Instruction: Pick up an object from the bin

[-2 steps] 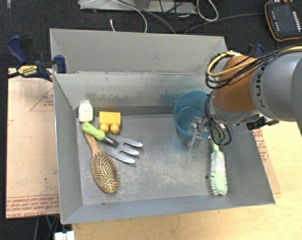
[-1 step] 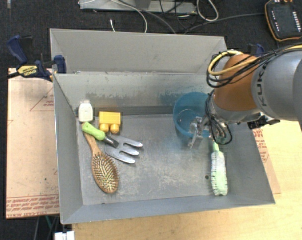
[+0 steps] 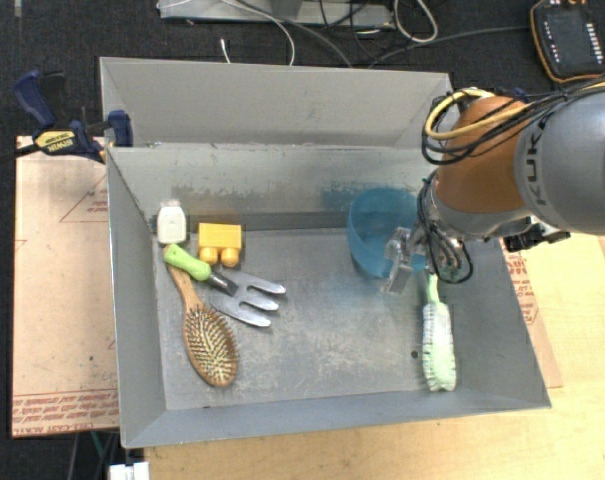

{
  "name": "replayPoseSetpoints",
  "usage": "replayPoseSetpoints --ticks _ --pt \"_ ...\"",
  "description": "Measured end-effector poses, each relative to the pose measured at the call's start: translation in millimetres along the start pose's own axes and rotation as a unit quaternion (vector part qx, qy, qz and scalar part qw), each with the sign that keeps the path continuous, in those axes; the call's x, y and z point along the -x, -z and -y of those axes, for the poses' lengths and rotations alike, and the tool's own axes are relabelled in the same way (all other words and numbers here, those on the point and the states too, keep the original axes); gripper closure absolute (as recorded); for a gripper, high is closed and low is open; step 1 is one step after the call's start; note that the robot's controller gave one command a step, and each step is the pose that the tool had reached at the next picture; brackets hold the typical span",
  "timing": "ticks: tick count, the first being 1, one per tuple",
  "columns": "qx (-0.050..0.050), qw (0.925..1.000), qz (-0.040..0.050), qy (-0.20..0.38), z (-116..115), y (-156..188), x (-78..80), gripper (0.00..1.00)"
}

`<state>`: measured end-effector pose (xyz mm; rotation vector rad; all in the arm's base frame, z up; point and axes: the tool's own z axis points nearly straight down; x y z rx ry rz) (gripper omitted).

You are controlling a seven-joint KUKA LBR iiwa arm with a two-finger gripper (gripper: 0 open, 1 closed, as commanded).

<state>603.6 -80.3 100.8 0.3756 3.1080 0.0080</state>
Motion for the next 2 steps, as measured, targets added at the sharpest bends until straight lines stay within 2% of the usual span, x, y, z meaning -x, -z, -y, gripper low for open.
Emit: replayPoseSetpoints --ticks 2 --pt "0.000 1.0000 0.0005 0.000 0 30 0.5 1.00"
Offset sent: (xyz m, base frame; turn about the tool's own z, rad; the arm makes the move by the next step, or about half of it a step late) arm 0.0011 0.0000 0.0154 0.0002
